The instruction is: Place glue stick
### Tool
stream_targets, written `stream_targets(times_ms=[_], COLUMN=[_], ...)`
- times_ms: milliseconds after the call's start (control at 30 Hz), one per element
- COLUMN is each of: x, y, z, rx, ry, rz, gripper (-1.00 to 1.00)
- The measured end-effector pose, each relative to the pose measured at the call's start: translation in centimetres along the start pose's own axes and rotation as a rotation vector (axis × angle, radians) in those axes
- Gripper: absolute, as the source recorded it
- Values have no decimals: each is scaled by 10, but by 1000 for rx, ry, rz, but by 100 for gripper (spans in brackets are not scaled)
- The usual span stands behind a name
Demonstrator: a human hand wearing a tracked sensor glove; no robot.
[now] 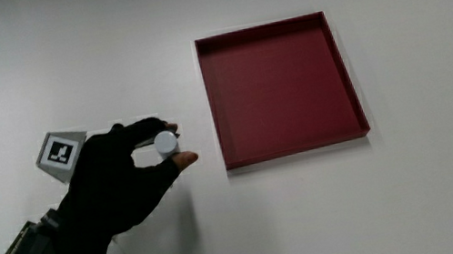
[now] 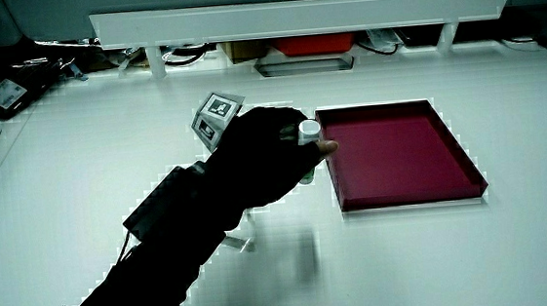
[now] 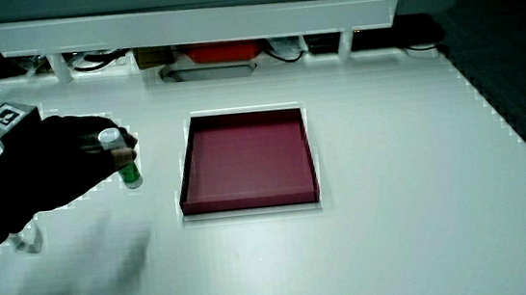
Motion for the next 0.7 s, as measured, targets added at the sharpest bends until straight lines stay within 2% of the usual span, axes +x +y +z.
stream_targets(times_ms=[67,100,133,167,200,233,267,300,333,367,400,433,467,500,533,633,700], x=[-8,-11,-14,-18,-18,-21,-21,-25,-27,-30,-32,-34,-36,-37,-39,-48,-51], y=[-4,-6,-8,-10,-12,-13,-15,-17,-19,-20,-21,-22,-23,-24,-25,-28,-29], z=[-1,-1,-2,-2,-3,-4,-5,-6,-6,-7,-8,-9,-9,-10,-10,-12,-14], rx=[4,-4,-3,-4,-9,-9,-10,-7,-10,-5,-5,-11,-4,-5,-3,4,-3], ry=[-9,0,-7,5,-11,-2,-27,-22,-13,-31,-24,-47,-30,-54,-40,-56,-54], rz=[-22,7,-19,-8,9,-8,-13,-16,18,-8,1,-4,2,-2,6,-21,4], gripper=[0,0,0,0,0,0,0,0,0,0,0,0,0,0,0,0,0])
